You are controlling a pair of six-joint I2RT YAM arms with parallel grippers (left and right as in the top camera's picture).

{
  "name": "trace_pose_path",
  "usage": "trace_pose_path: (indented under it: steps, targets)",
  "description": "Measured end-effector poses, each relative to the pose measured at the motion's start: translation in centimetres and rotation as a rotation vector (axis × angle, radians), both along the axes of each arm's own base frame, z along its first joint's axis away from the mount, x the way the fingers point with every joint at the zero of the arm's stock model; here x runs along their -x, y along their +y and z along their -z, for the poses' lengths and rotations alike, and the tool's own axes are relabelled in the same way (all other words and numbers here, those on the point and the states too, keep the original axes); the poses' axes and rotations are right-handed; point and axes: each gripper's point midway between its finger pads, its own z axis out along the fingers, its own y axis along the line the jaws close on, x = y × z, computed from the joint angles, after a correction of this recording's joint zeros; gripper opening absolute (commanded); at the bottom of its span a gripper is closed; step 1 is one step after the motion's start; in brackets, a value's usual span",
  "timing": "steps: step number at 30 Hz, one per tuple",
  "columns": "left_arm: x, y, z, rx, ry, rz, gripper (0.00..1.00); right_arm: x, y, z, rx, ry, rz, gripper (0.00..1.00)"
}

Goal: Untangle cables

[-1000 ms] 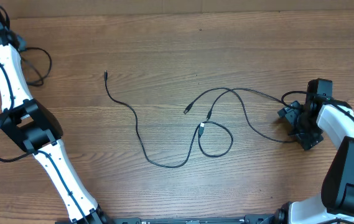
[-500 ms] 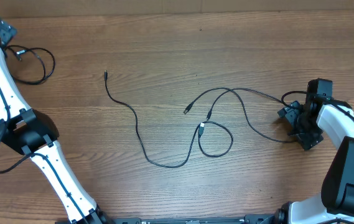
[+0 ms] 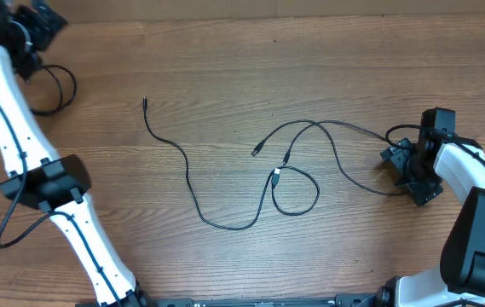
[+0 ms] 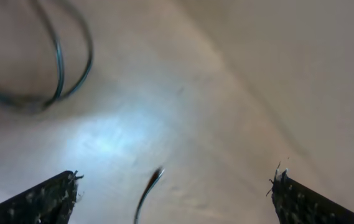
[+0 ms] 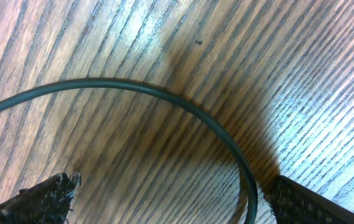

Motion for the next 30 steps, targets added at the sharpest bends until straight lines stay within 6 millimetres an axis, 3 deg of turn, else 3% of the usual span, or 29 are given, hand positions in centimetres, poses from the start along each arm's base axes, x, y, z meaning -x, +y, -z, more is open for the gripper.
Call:
trace_pose_path:
  steps: [3,5,12,20,25,30]
  targets:
    - [1.9,-1.8,0.6,-0.063,0.111,-0.003,1.00,0.0,0.0,0.0,0.001,-0.001,0.000,1.00]
    - [2.8,-2.9,-0.2,-0.106,0.140,0.003,0.99,0.0,0.0,0.0,0.000,0.000,0.000,1.00]
    - [4.5,-8.4,-8.2,-0.219,-0.015,0.080,1.00,0.0,0.0,0.0,0.000,0.000,0.000,1.00]
    - [7.9,-12.5,-14.7,-0.306,-0.156,0.171,1.00,0.0,0.0,0.0,0.000,0.000,-0.001,1.00]
    - [10.3,-13.0,-14.3,-0.333,-0.081,0.184,0.99,0.0,0.0,0.0,0.000,0.000,0.000,1.00]
    - [14.2,-11.6,-9.7,-0.338,0.154,0.099,1.00,0.0,0.0,0.0,0.000,0.000,0.000,1.00]
